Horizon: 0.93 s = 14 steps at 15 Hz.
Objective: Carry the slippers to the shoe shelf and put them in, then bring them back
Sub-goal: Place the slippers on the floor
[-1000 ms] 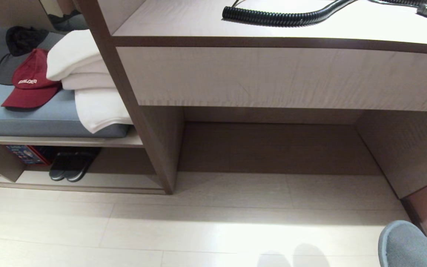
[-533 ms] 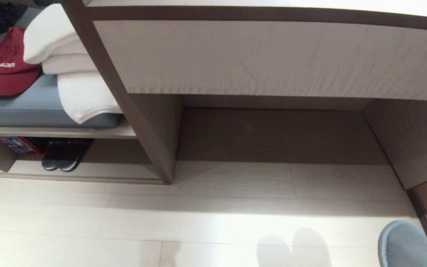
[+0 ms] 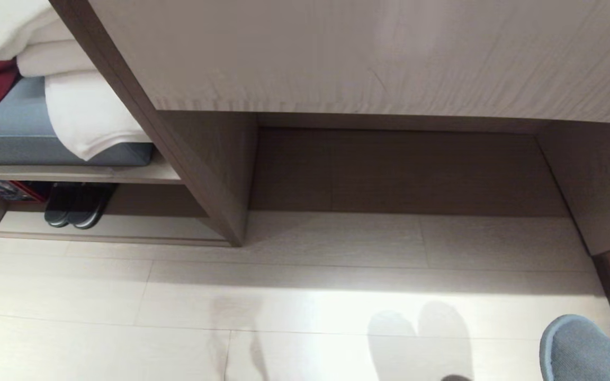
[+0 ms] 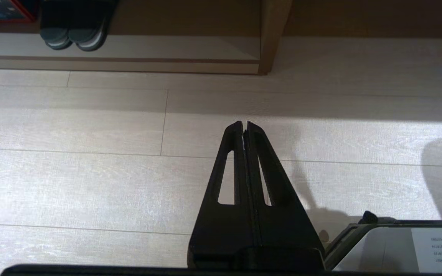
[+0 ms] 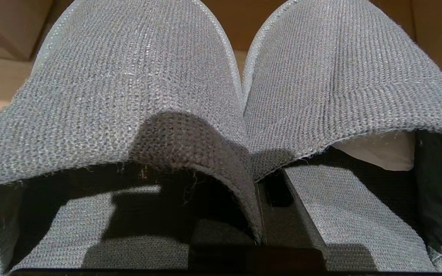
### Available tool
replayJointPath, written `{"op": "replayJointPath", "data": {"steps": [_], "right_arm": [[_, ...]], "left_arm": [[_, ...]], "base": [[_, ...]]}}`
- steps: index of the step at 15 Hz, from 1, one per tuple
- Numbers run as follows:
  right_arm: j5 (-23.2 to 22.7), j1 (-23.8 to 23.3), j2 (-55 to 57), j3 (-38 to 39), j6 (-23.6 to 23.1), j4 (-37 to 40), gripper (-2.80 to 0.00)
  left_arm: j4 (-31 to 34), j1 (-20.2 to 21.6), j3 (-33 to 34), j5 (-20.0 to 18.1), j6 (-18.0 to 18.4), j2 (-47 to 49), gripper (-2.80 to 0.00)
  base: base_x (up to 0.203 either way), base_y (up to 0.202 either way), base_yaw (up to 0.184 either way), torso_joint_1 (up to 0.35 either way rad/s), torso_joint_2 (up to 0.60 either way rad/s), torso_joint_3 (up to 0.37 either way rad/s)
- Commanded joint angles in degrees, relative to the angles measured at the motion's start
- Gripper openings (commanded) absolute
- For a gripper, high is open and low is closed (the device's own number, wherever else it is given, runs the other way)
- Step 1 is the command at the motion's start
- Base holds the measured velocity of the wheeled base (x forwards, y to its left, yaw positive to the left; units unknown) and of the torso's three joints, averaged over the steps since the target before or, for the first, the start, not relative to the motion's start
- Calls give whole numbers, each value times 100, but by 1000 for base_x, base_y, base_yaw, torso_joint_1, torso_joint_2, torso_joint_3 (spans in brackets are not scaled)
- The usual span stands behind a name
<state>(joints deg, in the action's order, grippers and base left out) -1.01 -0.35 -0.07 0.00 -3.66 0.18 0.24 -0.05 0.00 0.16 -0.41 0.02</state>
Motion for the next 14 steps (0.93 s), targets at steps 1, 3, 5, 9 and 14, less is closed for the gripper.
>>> {"op": "replayJointPath", "data": {"steps": [1,3,5,9,14], "right_arm": [[-4,0,-10,9,-3,-1,-280],[-4,0,-10,9,-3,-1,-280],[-4,0,-10,9,-3,-1,-280],[-4,0,-10,9,-3,-1,-280],[-4,0,-10,9,-3,-1,-280]], "left_arm": [[2,-4,0,2,-2,-2,-280],[2,-4,0,2,-2,-2,-280],[-3,-4,0,2,-2,-2,-280],[2,-4,0,2,-2,-2,-280],[-7,-4,0,2,-2,-2,-280]], "base": [[0,0,0,7,3,-193],[0,0,0,2,2,-202],[0,0,0,4,0,-198],[0,0,0,3,3,-200],[0,0,0,4,1,-198]]}}
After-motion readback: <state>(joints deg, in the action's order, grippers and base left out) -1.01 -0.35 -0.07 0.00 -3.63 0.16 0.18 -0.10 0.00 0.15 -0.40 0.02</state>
